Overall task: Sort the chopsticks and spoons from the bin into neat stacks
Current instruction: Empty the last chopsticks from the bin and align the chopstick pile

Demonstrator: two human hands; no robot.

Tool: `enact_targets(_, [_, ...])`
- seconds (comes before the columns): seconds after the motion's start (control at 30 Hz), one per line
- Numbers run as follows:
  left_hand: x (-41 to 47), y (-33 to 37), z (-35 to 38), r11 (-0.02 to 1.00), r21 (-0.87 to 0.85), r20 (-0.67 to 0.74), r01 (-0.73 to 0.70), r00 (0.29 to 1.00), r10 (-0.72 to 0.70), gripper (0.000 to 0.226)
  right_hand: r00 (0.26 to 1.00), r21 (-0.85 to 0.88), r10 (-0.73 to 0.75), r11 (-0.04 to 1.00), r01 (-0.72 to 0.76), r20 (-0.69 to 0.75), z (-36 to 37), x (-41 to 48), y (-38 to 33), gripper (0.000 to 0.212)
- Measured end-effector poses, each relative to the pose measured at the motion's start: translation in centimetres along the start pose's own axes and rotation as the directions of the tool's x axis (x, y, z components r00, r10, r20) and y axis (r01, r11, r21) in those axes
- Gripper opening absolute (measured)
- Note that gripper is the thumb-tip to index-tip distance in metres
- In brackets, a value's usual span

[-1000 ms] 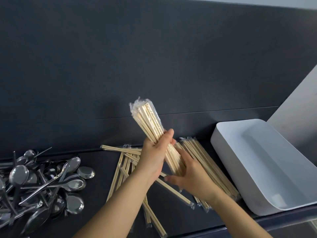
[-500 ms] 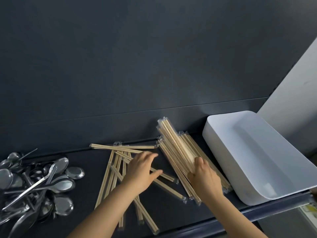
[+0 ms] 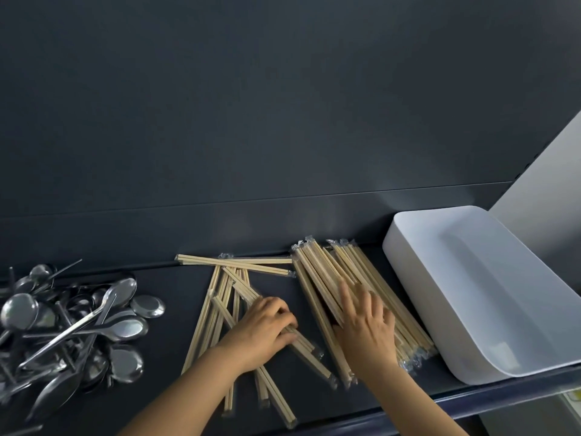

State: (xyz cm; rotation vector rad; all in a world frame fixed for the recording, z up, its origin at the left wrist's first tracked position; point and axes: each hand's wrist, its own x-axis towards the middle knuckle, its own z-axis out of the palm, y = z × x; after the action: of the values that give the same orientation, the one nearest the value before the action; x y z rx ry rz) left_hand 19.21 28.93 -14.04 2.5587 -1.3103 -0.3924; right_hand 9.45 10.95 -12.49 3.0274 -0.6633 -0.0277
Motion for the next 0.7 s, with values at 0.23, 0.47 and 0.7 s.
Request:
enact_targets(0.23, [-1.1, -1.8, -0.2, 0.996, -0.087, -0.077, 0.005, 0.997, -0.012, 0.029, 0.982, -0.073, -0.173, 0.981, 0.179, 0.082, 1.0, 0.0, -1.2, 0.071])
enact_targets(0.47, [-3.8, -5.1, -2.3, 0.950, -0.126, -0.391, 0.286, 0.866, -0.312, 0.034, 0.931, 0.164, -0.354, 0.927, 0.336, 0.091, -2.4, 3.9, -6.3, 0.054])
enact_targets(0.7, [-7.6, -5.9, -3.1, 0.811, -0.298, -0.154, 0.503, 0.813, -0.561, 0.066, 0.892, 0.130, -0.420, 0.906, 0.403, 0.166, -2.1, 10.4, -12.9, 0.064])
